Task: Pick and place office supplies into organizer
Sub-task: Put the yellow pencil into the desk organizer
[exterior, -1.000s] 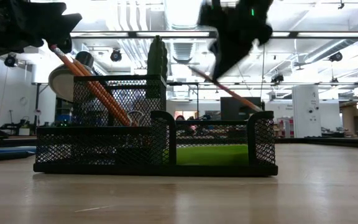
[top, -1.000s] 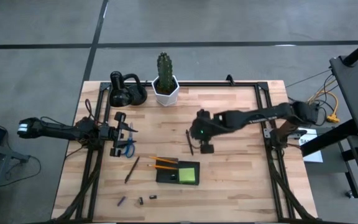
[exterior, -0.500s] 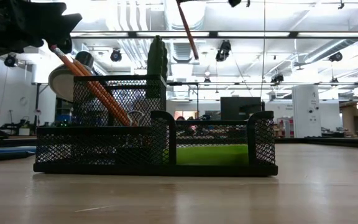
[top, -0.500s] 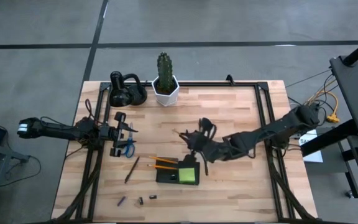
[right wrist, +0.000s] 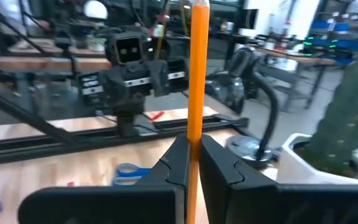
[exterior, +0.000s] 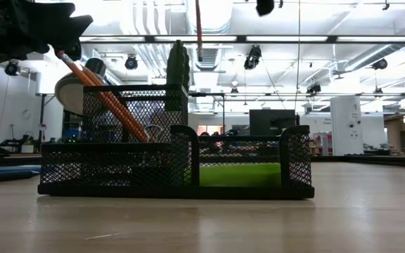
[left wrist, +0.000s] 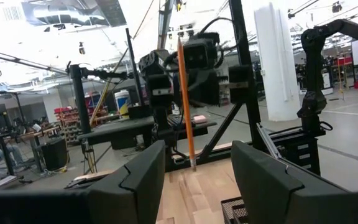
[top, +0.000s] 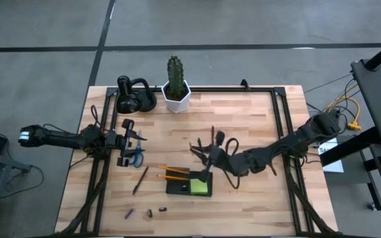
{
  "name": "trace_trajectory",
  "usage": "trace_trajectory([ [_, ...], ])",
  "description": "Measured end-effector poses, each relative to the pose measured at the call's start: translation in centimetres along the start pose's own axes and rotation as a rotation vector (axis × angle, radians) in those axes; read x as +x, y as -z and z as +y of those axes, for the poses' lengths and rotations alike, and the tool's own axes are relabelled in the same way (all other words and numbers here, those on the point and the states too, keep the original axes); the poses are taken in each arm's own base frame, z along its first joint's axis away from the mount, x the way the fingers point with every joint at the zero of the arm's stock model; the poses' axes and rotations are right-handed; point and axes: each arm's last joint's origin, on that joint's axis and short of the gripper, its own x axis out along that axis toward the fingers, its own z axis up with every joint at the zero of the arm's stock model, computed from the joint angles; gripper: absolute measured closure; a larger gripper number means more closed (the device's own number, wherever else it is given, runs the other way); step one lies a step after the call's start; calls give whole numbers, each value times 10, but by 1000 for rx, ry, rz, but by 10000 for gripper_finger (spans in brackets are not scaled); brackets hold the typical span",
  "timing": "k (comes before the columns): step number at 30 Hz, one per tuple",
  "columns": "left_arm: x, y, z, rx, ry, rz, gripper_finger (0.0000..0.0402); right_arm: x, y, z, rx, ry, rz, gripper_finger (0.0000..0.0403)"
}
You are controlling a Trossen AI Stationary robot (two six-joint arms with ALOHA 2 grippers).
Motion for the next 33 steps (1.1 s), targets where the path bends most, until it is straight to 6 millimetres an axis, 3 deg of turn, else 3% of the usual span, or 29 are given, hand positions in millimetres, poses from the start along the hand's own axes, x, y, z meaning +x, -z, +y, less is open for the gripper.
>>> trace_trajectory([
  [11,0,0,0,2,0,-2,232,1,16,-6,100,-283,-126,392],
  [20,0,-1,0,7,-2,-10,232,34,39,6,38,-313,-122,392],
  [25,0,-1,0,9,-1,-8,232,47,38,18,79,-448,-126,392],
  [33,0,-1,0,8,-1,-9,232,64,50,16,96,-429,-45,392],
])
